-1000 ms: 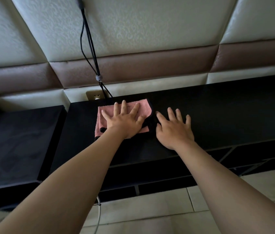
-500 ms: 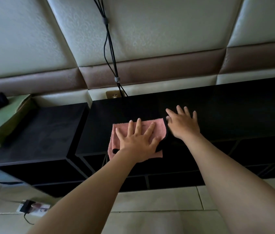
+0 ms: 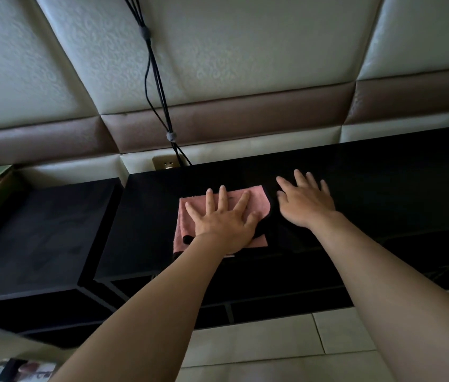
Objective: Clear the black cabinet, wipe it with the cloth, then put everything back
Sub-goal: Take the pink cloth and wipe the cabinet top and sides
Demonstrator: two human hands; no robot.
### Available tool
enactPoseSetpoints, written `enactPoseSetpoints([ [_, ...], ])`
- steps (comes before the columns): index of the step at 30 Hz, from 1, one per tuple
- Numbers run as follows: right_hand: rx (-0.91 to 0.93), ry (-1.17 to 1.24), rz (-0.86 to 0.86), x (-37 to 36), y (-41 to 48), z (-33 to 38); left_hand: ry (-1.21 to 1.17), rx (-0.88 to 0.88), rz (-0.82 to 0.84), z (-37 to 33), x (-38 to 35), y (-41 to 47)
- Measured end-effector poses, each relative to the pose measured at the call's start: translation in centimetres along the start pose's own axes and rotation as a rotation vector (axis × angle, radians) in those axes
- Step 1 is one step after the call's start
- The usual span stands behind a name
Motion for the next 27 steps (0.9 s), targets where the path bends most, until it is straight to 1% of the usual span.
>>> enactPoseSetpoints([
  [5, 0.025, -0.017, -0.032, 1.1, 2.3, -0.8, -0.003, 0.02, -0.021, -0.3, 1.7, 3.8],
  [10, 0.024, -0.011, -0.018, 1.4, 4.1, -1.3, -0.002, 0.029, -0.042, -0.3, 3.3, 7.3],
  [14, 0.034, -0.018, -0.06, 0.8, 4.6, -1.5, -0.025, 0.037, -0.05, -0.3, 4.6, 10.0],
  [21, 0.043, -0.007, -0.105, 0.8, 4.8, -1.7, -0.04, 0.06, -0.065, -0.5, 6.1, 12.8],
  [27, 0.039, -0.009, -0.101, 0.8, 5.2, -1.8, -0.031, 0.069, -0.093, -0.9, 7.1, 14.3],
])
Point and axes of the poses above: each hand's wrist, its own y-axis towards the middle knuckle, its own x-axis out of the back of the hand, z = x × y, the point moved 4 cm from there along y, towards the middle knuckle, and after that the axes turned 15 degrees about z, right-handed, at the moved point
